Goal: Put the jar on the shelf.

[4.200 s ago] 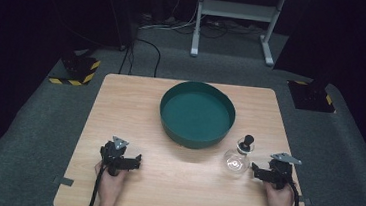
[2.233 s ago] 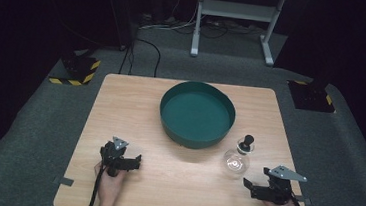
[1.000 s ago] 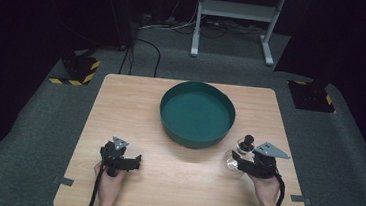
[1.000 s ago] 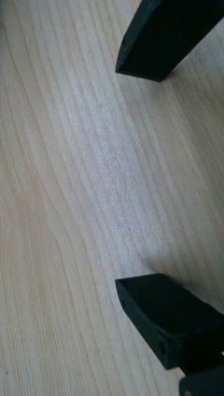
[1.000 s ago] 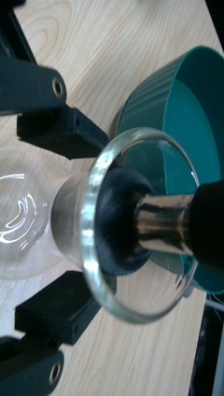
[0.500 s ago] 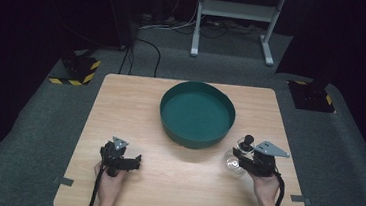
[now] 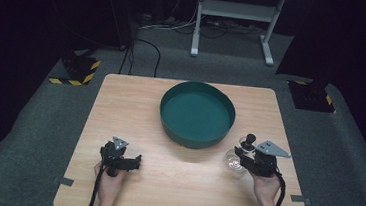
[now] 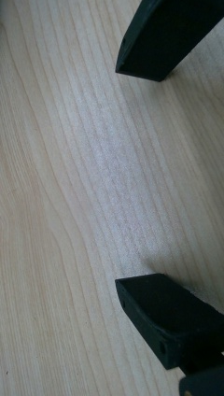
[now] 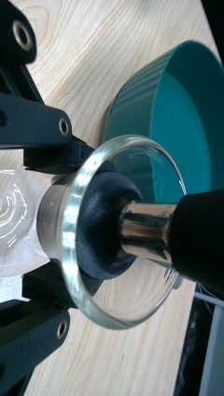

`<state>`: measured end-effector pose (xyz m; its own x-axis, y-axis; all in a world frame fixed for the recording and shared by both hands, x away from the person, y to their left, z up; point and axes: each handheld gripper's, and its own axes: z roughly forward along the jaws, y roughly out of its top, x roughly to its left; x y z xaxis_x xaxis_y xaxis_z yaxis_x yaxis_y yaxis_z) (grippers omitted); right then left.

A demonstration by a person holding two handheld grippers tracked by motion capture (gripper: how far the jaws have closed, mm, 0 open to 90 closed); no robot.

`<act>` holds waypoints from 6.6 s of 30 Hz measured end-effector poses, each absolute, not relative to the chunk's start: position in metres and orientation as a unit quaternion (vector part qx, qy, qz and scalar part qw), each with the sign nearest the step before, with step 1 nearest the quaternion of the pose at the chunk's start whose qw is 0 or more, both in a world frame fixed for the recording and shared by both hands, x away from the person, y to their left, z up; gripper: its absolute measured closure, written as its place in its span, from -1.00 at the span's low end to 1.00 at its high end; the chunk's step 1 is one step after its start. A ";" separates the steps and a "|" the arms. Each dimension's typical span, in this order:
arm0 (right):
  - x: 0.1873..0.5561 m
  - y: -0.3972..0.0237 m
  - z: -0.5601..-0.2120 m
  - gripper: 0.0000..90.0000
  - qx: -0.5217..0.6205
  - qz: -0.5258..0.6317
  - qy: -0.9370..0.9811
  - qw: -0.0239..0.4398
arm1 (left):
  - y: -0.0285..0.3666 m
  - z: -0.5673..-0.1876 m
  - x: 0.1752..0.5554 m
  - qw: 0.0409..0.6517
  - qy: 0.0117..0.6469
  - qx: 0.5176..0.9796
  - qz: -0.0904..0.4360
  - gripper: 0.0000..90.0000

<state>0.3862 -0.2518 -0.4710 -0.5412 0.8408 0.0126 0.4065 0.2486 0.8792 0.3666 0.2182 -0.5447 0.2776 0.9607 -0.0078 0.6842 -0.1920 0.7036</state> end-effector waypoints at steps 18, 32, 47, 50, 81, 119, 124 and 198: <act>0.387 -0.254 -0.441 0.17 0.370 0.457 0.778 0.222 | 0.218 -0.545 0.367 0.306 0.557 0.738 0.226 -0.98; 0.393 -0.247 -0.414 0.16 0.337 0.460 0.790 0.224 | 0.218 -0.545 0.367 0.306 0.557 0.738 0.226 -0.98; 0.404 -0.240 -0.389 0.16 0.316 0.459 0.800 0.221 | 0.218 -0.545 0.367 0.306 0.557 0.738 0.226 -0.98; 0.408 -0.239 -0.386 0.16 0.316 0.459 0.802 0.215 | 0.218 -0.545 0.367 0.306 0.557 0.738 0.225 -0.98; 0.442 -0.211 -0.361 0.16 0.316 0.458 0.803 0.212 | 0.219 -0.545 0.367 0.306 0.556 0.739 0.225 -0.98; 0.498 -0.146 -0.394 0.16 0.359 0.445 0.793 0.208 | 0.219 -0.545 0.367 0.306 0.555 0.741 0.224 -0.98; 0.503 -0.138 -0.402 0.16 0.364 0.441 0.793 0.212 | 0.219 -0.545 0.367 0.307 0.555 0.740 0.224 -0.98; 0.495 -0.147 -0.426 -0.74 0.373 0.481 0.778 0.158 | 0.219 -0.545 0.367 0.307 0.555 0.740 0.225 -0.98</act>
<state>0.4952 -0.1466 -0.4263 -0.6717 0.7321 0.1130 0.4280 0.2591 0.8658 0.3666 0.2186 -0.5446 0.2840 0.9588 -0.0076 0.6835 -0.1969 0.7029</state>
